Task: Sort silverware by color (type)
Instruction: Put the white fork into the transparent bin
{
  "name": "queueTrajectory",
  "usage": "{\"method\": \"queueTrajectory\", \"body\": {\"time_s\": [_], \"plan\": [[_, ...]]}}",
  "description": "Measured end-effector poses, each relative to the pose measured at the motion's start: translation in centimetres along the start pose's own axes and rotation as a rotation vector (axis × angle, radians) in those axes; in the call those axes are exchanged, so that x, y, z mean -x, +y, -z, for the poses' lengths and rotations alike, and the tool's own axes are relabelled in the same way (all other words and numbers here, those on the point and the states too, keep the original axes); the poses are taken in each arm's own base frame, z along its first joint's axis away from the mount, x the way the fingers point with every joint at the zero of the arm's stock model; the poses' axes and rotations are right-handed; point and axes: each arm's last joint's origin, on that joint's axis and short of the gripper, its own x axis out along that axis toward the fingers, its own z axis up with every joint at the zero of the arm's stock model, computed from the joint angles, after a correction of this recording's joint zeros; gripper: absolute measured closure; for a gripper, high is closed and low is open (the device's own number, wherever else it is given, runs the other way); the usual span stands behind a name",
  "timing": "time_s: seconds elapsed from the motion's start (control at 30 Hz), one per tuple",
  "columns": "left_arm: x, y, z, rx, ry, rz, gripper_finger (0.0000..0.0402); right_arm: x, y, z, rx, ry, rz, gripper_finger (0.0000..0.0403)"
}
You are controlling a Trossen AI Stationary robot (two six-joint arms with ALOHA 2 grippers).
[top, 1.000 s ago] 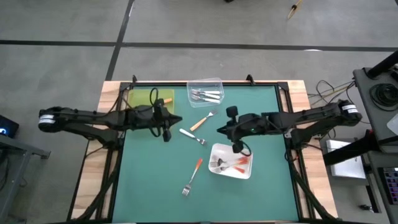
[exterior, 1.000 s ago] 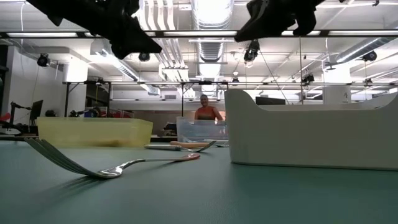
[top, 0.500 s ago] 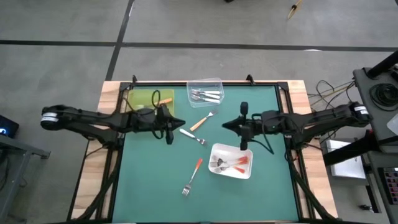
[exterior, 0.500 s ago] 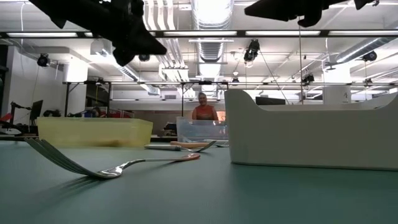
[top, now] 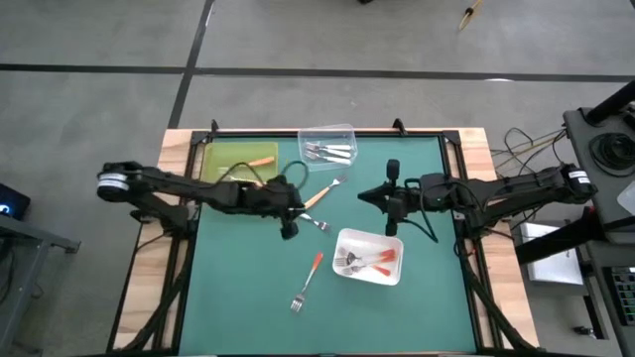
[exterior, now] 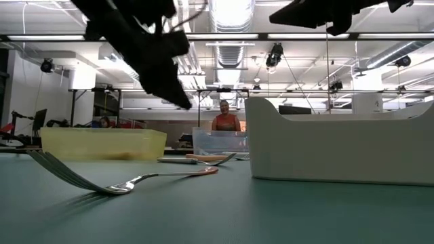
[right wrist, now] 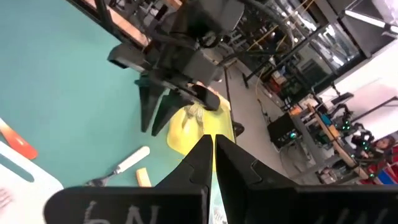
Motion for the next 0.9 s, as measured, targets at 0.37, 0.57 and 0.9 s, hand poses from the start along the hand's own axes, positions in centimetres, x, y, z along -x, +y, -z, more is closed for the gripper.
{"method": "queueTrajectory", "body": {"time_s": [0.37, 0.57, 0.9], "plan": [[-4.9, -0.2, 0.7, -0.277, 0.240, -0.047, 0.0236, -0.2, -0.2, 0.3, -0.008, 0.014, 0.007, 0.0394], [-6.9, 0.1, 1.9, -0.305, 0.315, -0.051, 0.0233, -0.2, -0.1, 0.3, -0.008, 0.016, 0.005, 0.0394], [-7.9, 0.1, 2.9, -0.265, 0.363, -0.032, 0.0239, -0.2, -0.1, 0.4, -0.019, 0.020, -0.001, 0.0394]]}}
